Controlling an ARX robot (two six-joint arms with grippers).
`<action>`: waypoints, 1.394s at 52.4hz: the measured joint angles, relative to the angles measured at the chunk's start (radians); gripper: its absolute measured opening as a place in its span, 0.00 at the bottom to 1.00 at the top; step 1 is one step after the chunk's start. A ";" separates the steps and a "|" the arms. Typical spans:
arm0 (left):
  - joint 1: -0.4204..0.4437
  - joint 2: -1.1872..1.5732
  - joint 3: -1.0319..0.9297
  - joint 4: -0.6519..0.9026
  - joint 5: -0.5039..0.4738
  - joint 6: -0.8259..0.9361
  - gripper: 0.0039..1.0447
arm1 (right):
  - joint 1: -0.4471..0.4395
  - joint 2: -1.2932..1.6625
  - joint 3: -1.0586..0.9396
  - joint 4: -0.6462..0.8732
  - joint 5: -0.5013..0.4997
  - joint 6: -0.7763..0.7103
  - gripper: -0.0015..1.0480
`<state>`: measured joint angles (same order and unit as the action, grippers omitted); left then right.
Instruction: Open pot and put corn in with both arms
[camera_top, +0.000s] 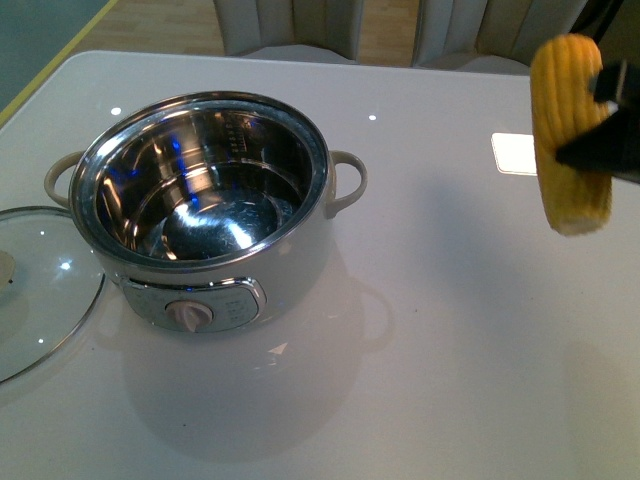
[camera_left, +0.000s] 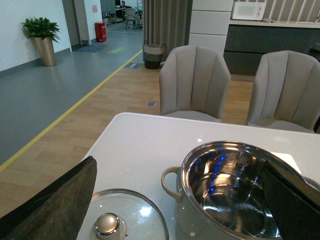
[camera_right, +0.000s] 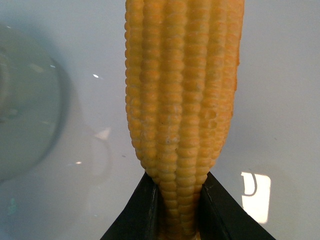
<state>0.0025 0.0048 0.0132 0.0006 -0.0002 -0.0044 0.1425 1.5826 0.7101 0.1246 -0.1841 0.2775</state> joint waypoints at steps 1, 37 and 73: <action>0.000 0.000 0.000 0.000 0.000 0.000 0.94 | 0.015 -0.011 0.010 -0.006 -0.002 0.008 0.13; 0.000 0.000 0.000 0.000 0.000 0.000 0.94 | 0.453 0.275 0.415 -0.108 -0.007 0.266 0.13; 0.000 0.000 0.000 0.000 0.000 0.000 0.94 | 0.528 0.452 0.525 -0.154 -0.035 0.312 0.38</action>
<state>0.0025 0.0048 0.0132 0.0006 -0.0006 -0.0044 0.6701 2.0350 1.2350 -0.0299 -0.2195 0.5900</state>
